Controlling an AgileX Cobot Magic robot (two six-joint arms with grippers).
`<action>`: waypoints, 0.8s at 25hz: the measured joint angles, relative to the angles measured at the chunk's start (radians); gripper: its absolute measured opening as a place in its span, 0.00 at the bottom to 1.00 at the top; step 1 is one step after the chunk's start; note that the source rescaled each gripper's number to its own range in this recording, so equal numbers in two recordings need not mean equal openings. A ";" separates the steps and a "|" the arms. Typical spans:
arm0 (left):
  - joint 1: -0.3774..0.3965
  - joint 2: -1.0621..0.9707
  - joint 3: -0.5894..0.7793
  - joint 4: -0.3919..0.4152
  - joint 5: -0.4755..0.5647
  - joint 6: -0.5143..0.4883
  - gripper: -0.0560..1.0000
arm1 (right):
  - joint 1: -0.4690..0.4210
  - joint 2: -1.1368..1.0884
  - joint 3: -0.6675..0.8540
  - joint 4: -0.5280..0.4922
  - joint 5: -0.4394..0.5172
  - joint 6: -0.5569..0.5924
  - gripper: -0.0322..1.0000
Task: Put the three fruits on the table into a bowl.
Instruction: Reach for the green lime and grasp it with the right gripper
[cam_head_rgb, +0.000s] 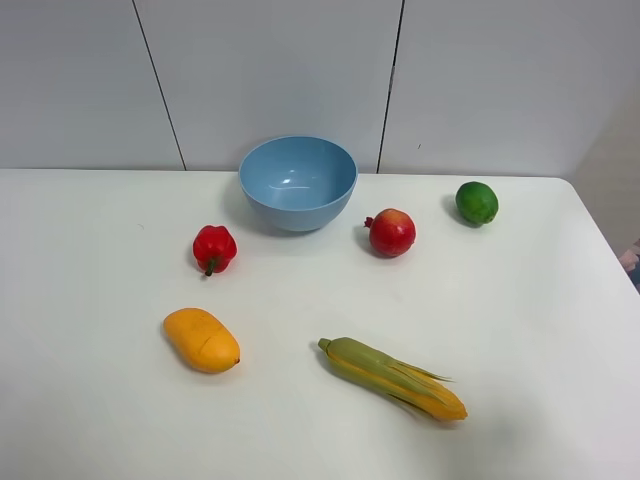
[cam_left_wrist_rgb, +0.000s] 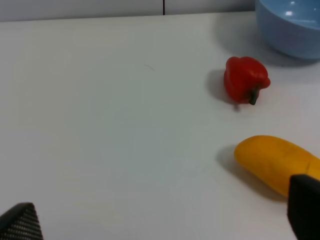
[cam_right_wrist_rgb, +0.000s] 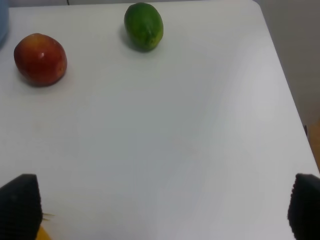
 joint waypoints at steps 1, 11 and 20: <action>0.000 0.000 0.000 0.000 0.000 0.000 1.00 | 0.000 0.000 0.000 0.000 0.000 0.000 1.00; 0.000 0.000 0.000 0.000 0.000 0.000 1.00 | 0.000 0.000 0.000 0.001 0.000 0.000 1.00; 0.000 0.000 0.000 0.000 0.000 0.000 1.00 | 0.054 0.190 -0.108 0.019 0.018 0.004 1.00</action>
